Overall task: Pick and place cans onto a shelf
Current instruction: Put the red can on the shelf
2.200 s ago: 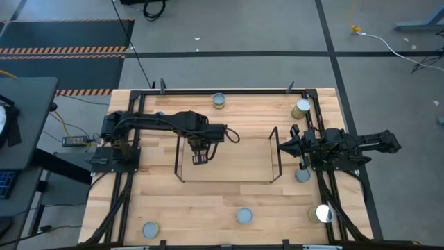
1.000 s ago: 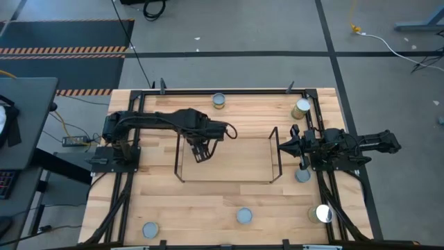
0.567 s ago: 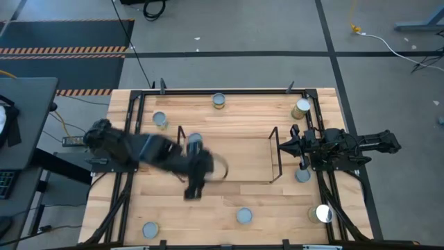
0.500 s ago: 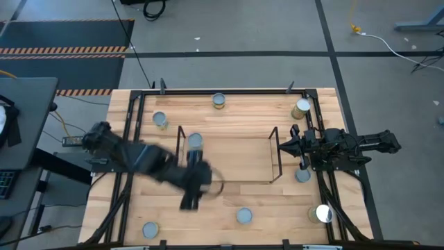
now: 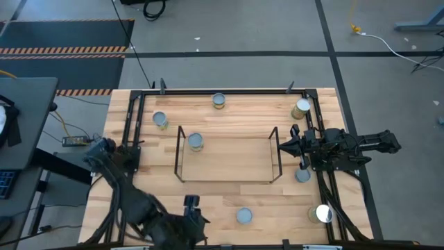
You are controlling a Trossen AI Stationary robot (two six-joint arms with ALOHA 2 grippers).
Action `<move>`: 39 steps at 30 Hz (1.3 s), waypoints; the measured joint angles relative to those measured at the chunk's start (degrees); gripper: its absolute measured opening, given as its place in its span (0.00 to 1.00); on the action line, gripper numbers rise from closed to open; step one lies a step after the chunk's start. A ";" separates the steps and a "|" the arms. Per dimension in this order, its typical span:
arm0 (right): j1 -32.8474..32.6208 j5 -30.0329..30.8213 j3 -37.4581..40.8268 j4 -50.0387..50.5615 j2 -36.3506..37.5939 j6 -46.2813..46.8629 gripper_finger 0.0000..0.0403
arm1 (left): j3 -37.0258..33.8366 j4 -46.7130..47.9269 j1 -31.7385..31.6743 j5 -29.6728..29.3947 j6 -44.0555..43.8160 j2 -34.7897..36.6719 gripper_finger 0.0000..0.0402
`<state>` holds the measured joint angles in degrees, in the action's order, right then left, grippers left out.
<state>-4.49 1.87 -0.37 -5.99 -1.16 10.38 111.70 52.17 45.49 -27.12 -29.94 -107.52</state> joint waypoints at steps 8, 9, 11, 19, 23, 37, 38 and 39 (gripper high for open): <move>0.00 0.00 -0.01 -1.61 -0.01 0.31 0.06 | 0.00 14.64 0.81 -0.73 -21.00 -4.51 0.52; 0.00 0.00 0.01 -2.13 0.01 1.48 0.06 | 0.00 16.63 0.79 -0.32 -23.20 -4.57 0.52; 0.00 -0.76 -0.01 -2.44 0.02 6.82 0.06 | 0.00 20.12 0.79 -0.08 -26.61 -4.59 0.52; -0.14 -3.29 -1.08 -8.42 -0.37 12.03 0.06 | -0.10 24.89 0.77 -3.77 -27.87 -4.26 0.52; -2.33 -2.33 -6.37 -8.49 -3.24 6.63 0.06 | -1.42 21.78 -0.44 -4.11 -25.26 -4.18 0.52; -20.22 13.24 -32.16 -7.68 -44.91 -5.27 0.06 | -1.55 21.11 -3.49 -11.88 -16.85 -4.18 0.50; -22.09 14.91 -33.92 -8.15 -48.97 -5.52 0.06 | -1.55 21.39 -3.73 -11.65 -16.53 -4.18 0.50; -23.84 16.26 -35.65 -8.45 -52.55 -5.71 0.06 | -1.55 21.88 -4.03 -10.76 -16.22 -4.18 0.50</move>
<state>-28.33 18.13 -36.02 -14.44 -53.71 4.66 110.15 74.05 41.46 -37.89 -46.16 -111.70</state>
